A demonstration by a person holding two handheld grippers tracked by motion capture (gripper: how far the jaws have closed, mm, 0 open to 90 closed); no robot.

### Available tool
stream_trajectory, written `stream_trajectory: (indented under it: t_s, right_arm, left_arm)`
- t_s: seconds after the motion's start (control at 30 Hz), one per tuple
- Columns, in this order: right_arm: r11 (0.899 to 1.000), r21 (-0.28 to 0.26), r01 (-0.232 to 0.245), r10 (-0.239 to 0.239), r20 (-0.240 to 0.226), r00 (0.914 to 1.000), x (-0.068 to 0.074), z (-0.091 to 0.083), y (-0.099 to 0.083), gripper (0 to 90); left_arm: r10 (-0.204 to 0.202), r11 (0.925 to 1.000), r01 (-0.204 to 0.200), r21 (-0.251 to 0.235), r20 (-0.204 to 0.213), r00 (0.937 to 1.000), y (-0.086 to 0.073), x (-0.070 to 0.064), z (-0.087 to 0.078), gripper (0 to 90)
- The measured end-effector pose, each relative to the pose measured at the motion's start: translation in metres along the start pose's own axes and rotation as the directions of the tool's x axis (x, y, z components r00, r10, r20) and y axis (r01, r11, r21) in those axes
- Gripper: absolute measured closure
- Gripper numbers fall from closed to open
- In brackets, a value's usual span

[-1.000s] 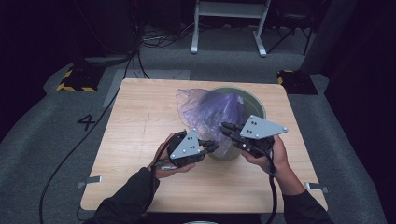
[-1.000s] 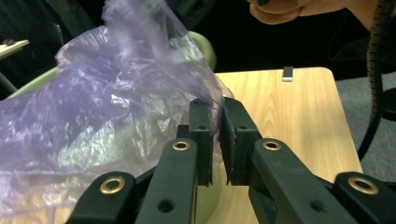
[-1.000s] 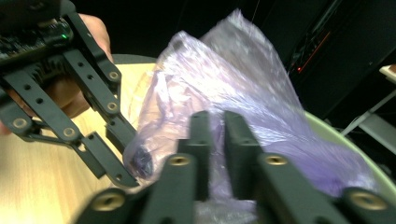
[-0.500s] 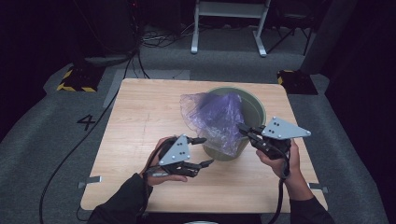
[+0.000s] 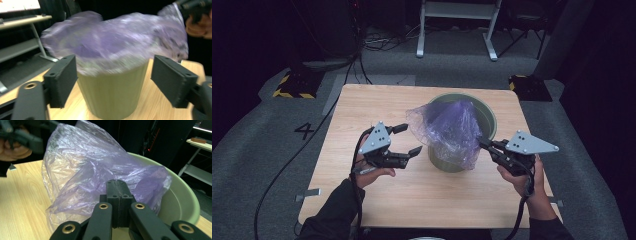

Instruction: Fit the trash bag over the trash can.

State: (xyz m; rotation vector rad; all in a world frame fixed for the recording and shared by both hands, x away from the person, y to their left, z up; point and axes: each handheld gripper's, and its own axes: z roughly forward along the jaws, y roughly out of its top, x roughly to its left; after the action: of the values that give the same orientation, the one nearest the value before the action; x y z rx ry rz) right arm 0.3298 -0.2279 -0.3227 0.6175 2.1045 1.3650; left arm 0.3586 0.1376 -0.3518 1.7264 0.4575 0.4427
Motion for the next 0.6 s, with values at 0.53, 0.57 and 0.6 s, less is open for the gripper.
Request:
stream_trajectory:
  t_s: [0.53, 0.57, 0.6]
  right_arm:
    - [0.998, 0.001, -0.069, 0.069, 0.01, 0.9976, -0.013, -0.023, -0.029, 90.0]
    - [0.998, 0.001, -0.069, 0.069, 0.01, 0.9976, -0.013, -0.023, -0.029, 90.0]
    - [0.997, -0.001, -0.072, 0.072, 0.01, 0.9974, -0.013, -0.025, -0.03, 88.8]
  left_arm:
    - [-0.044, 0.9983, 0.044, 0.04, 0.001, 0.999, 0.004, 0.031, 0.022, 50.8]
    - [-0.044, 0.9983, 0.044, 0.04, 0.001, 0.999, 0.004, 0.031, 0.022, 57.5]
    - [-0.042, 0.9984, 0.042, 0.037, 0.012, 0.999, 0.004, 0.031, 0.022, 57.5]
